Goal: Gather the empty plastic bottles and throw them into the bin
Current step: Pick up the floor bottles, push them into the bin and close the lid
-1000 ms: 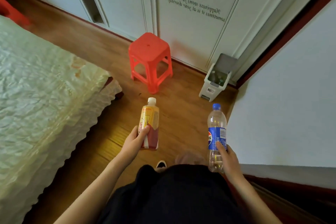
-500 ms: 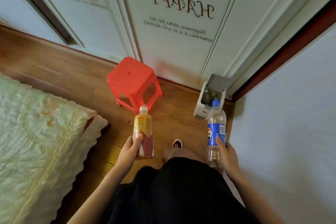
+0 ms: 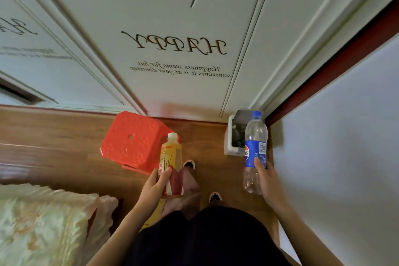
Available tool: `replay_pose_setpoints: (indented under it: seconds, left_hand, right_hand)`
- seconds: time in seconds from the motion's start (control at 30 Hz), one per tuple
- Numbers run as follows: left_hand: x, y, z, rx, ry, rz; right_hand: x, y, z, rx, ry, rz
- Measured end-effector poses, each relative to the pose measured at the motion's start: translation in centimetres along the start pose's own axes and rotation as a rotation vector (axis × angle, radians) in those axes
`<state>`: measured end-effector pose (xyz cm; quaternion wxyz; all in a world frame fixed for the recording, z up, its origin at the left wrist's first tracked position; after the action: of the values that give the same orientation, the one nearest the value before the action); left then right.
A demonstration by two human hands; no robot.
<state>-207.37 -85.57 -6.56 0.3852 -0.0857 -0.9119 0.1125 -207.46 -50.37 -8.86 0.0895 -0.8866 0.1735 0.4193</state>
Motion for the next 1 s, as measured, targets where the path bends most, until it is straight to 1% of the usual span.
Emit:
replay_pose_setpoints:
  seconds: [0.1,0.2,0.27,0.4,0.53,0.67,0.83,1.0]
  left_hand:
    - [3.9,0.5,3.8,-0.119,0.047,0.146]
    - [8.0,1.6,7.6,-0.226,0.128,0.335]
    - [10.3,2.9,10.0,-0.295,0.159,0.433]
    - [14.2,7.0,13.7,-0.412,0.22,0.553]
    - [15.6,12.4,17.0,-0.514,0.234,0.647]
    - [13.9,18.9,21.2,-0.554,0.215,0.683]
    - [7.1,28.4,28.1,-0.6,0.158,0.706]
    - [0.1,37.2,36.2,-0.533,0.148,0.667]
  right_hand:
    - [0.7,0.4,1.6,0.13,0.041,0.079]
    - [0.4,0.9,2.8,0.228,0.066,0.177]
    - [-0.1,0.7,3.7,0.289,0.057,0.197]
    - [-1.3,-0.9,6.0,0.399,0.026,0.198]
    - [-1.3,-3.2,9.6,0.46,-0.001,0.188]
    - [1.8,-6.1,15.1,0.491,0.021,0.229]
    - [9.9,-8.9,23.6,0.446,0.078,0.284]
    - [18.1,-11.7,32.1,0.394,0.094,0.214]
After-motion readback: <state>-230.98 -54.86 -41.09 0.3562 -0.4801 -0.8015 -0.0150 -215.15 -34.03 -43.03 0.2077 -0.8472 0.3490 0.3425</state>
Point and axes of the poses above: each hand's wrist, its own z-axis towards the middle knuckle, its own y-axis out of the palm, x = y × z, the point moved 10 cm from there along z, towards the middle knuckle, and after that the axes turned 8 degrees about z, right-handed, at the moved point
